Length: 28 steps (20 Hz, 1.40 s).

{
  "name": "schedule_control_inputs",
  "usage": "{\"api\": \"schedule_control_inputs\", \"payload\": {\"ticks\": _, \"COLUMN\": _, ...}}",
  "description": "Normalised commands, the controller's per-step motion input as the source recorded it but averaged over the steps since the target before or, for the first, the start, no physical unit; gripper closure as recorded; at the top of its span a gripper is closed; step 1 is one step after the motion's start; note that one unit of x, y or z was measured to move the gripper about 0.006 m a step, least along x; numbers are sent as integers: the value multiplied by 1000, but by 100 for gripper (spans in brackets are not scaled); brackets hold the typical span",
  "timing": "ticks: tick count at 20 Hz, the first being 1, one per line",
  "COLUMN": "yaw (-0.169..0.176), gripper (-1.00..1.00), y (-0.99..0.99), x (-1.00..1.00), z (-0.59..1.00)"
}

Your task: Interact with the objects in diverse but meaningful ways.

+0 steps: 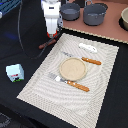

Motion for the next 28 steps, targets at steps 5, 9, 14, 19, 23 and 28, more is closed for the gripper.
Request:
{"api": "schedule_control_inputs", "payload": {"ticks": 5, "yaw": 24, "gripper": -100, "y": 7, "x": -85, "z": -338}}
{"api": "schedule_control_inputs", "payload": {"ticks": 9, "yaw": 19, "gripper": 100, "y": 0, "x": -128, "z": -360}}
{"api": "schedule_control_inputs", "payload": {"ticks": 14, "yaw": 13, "gripper": 100, "y": 0, "x": -149, "z": -363}}
{"api": "schedule_control_inputs", "payload": {"ticks": 19, "yaw": 10, "gripper": 100, "y": 0, "x": -148, "z": -349}}
{"api": "schedule_control_inputs", "payload": {"ticks": 23, "yaw": 12, "gripper": 100, "y": 0, "x": -116, "z": -308}}
{"api": "schedule_control_inputs", "payload": {"ticks": 28, "yaw": 12, "gripper": 100, "y": 31, "x": -68, "z": -289}}
